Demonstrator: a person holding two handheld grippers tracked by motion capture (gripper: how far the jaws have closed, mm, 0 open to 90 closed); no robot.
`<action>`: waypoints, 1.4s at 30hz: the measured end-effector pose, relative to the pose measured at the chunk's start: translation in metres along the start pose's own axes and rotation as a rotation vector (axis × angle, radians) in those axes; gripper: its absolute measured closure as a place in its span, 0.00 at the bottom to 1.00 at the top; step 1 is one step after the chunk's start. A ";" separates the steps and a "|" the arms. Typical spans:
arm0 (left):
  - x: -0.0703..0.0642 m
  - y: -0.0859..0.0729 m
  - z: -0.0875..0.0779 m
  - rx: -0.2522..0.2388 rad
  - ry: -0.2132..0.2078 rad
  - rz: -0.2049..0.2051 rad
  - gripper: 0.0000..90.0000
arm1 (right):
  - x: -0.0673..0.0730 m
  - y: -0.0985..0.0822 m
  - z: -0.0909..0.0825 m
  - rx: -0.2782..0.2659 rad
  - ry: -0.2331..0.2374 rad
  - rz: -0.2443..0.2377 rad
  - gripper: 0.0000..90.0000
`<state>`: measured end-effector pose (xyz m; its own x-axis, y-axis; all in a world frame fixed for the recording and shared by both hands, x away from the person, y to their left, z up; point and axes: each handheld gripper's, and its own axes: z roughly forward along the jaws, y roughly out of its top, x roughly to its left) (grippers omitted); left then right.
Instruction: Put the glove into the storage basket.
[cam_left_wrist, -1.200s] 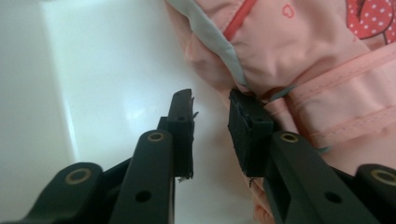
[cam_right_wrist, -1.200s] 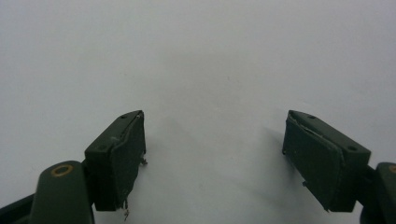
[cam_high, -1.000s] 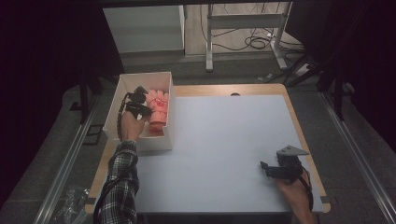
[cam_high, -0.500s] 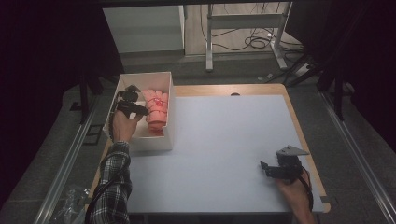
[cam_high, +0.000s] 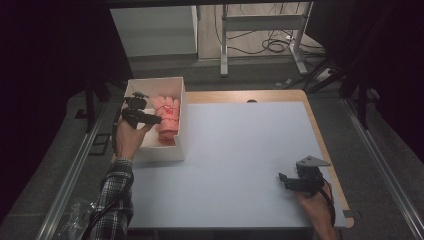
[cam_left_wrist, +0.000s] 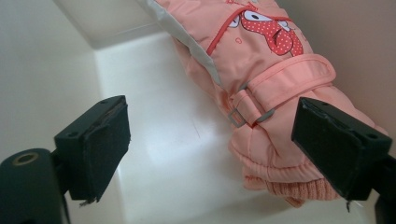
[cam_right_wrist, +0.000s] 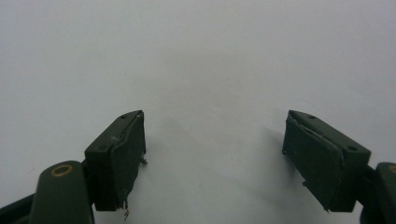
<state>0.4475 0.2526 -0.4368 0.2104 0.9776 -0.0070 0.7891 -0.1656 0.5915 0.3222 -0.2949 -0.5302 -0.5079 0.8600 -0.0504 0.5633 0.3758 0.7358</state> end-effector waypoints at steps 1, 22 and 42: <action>0.000 -0.001 0.000 0.000 -0.008 -0.008 0.13 | 0.000 0.000 0.000 0.000 0.000 0.000 0.24; -0.017 -0.015 -0.019 -0.067 -0.145 0.087 0.04 | 0.000 0.000 0.000 0.000 -0.001 -0.002 0.24; -0.038 -0.027 -0.037 -0.136 -0.210 0.169 0.03 | 0.000 0.000 0.000 0.000 -0.002 -0.002 0.24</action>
<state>0.3969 0.2242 -0.4222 0.4576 0.8873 -0.0573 0.6510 -0.2905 0.7013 0.3221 -0.2949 -0.5302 -0.5081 0.8596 -0.0532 0.5619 0.3777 0.7360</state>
